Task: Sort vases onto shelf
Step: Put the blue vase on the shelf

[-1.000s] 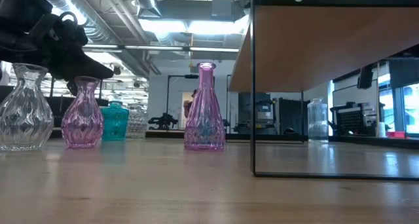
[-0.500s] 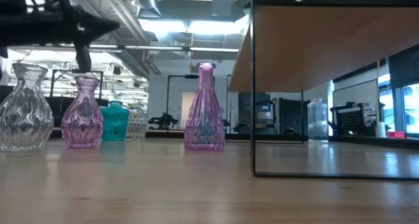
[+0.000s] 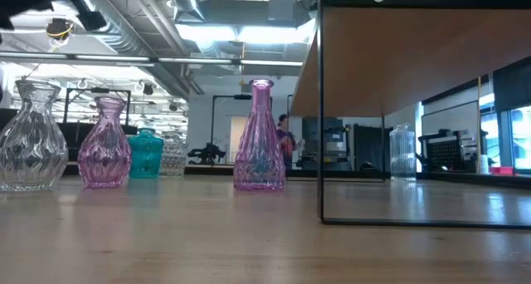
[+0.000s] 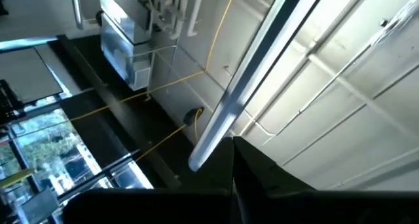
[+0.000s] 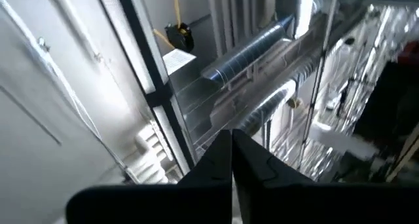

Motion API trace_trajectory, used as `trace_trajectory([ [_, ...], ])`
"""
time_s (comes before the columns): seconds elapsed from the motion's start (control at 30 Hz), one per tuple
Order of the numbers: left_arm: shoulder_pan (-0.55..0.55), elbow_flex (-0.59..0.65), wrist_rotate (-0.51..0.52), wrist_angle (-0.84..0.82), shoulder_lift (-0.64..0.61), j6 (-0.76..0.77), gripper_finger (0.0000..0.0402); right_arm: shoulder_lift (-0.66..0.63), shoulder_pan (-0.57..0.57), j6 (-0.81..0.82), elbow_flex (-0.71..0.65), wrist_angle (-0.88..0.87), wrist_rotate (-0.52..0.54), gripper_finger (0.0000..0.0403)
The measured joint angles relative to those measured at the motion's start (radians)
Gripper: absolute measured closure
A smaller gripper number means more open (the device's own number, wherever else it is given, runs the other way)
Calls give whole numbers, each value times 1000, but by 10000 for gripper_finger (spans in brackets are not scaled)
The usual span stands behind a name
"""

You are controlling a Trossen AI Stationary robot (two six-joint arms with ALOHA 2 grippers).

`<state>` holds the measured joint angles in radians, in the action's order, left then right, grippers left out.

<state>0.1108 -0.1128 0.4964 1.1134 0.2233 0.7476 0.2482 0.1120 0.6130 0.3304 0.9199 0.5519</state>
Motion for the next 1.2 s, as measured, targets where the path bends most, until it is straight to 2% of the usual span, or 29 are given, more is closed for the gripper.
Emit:
trace_trajectory([
  [0.13,0,-109,-62,-8,30,-104,401,206,0,-165,199,-5,-31,402],
  [0.23,0,-209,-195,-5,64,-233,401,358,0,-239,349,-13,-39,402],
  [0.33,0,-317,-317,-60,102,-338,401,491,0,-285,489,-47,18,402],
  [0.43,0,-442,-346,-250,141,-394,401,594,0,-313,608,-81,43,402],
  [0.53,0,-570,-357,-565,183,-448,401,692,0,-388,706,-118,42,402],
  [0.6,0,-653,-309,-841,207,-490,401,746,0,-405,757,-151,42,402],
  [0.7,0,-746,-151,-1230,238,-521,401,813,0,-413,818,-236,-5,402],
  [0.83,0,-766,-50,-1550,248,-446,401,864,0,-413,868,-374,-86,402],
  [0.97,0,-754,73,-1739,248,-436,401,880,0,-413,879,-422,-92,402],
  [1.1,0,-716,88,-1840,256,-443,397,880,0,-413,880,-424,-90,402],
  [1.2,0,-666,88,-1867,255,-429,370,880,0,-413,880,-423,-71,402],
])
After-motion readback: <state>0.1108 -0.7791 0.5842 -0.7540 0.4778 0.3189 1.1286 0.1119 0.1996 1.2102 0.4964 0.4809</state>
